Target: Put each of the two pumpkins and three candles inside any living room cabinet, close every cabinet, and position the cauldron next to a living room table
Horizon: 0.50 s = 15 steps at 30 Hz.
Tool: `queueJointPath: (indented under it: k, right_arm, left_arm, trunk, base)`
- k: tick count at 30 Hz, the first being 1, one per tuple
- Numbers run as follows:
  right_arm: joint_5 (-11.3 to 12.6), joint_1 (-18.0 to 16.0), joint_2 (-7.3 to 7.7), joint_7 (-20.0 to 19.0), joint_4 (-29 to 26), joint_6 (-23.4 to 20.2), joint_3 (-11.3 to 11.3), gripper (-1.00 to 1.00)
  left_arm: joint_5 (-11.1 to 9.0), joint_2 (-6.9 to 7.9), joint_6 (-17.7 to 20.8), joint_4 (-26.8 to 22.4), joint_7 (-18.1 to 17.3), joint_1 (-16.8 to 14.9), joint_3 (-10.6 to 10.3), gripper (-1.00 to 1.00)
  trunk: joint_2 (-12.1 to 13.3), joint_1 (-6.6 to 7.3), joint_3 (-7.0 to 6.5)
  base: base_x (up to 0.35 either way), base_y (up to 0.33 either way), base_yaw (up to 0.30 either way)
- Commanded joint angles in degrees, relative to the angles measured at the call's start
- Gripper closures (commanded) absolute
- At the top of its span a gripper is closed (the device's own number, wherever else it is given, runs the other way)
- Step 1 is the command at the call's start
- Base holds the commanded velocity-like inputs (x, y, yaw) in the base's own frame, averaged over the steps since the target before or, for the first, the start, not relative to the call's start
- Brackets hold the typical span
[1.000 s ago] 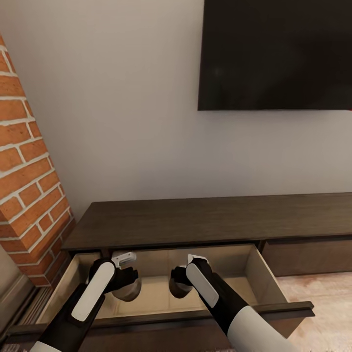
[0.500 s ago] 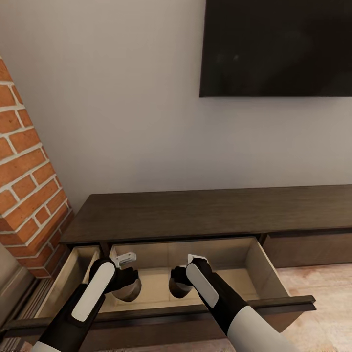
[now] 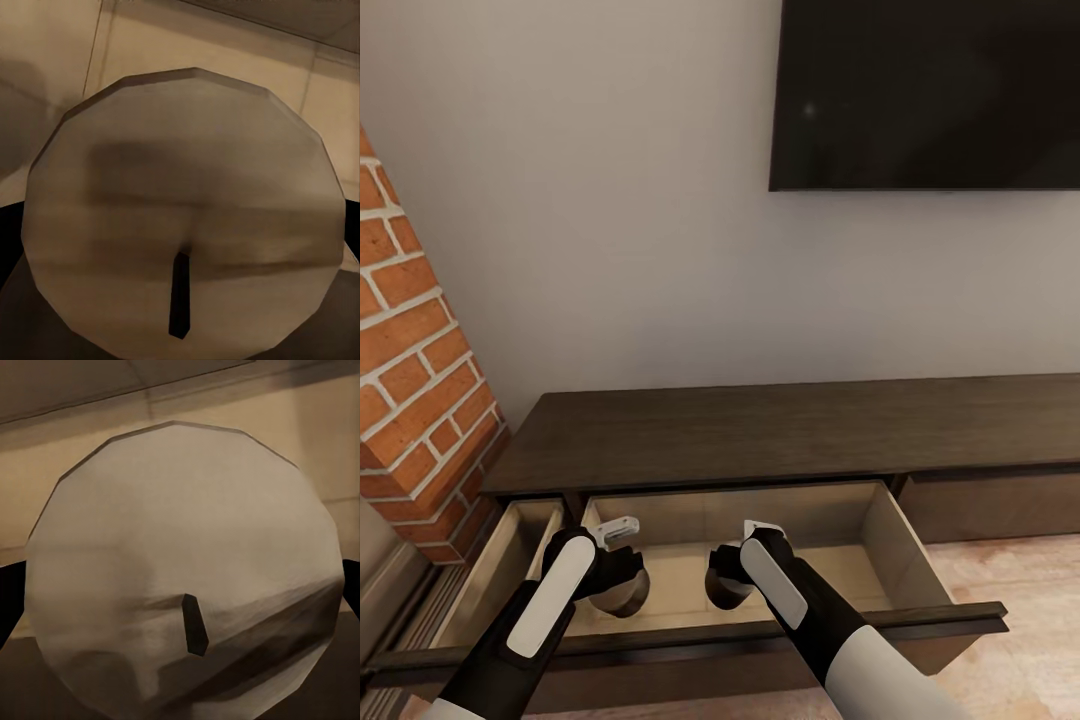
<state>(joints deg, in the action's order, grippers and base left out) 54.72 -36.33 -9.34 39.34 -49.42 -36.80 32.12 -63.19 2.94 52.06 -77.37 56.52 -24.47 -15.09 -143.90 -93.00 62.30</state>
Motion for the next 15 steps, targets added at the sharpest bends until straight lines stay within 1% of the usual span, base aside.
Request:
queueJointPath:
  k: [1,5,9,15]
  right_arm:
    - [0.5,-0.1,0.02,0.6,-0.1,0.0,0.1,1.00]
    - [0.5,-0.1,0.02,0.6,-0.1,0.0,0.1,1.00]
    - [0.5,-0.1,0.02,0.6,-0.1,0.0,0.1,1.00]
    - [0.5,-0.1,0.02,0.6,-0.1,0.0,0.1,1.00]
  left_arm:
    - [-0.5,0.08,0.1,-0.1,0.6,-0.1,-0.1,1.00]
    - [-0.5,0.06,0.1,-0.1,0.6,-0.1,-0.1,1.00]
    - [-0.5,0.11,0.1,0.0,0.6,-0.1,-0.1,1.00]
    - [-0.5,0.12,0.1,0.0,0.6,-0.1,-0.1,1.00]
  trunk:
    - [0.0,0.01,0.06]
    - [0.0,0.01,0.06]
    - [0.0,0.01,0.06]
    - [0.0,0.01,0.06]
  base:
    - [0.165,0.000,0.000]
    - [0.251,0.000,0.000]
    - [0.086,-0.005,0.000]
    - [0.090,-0.144,0.000]
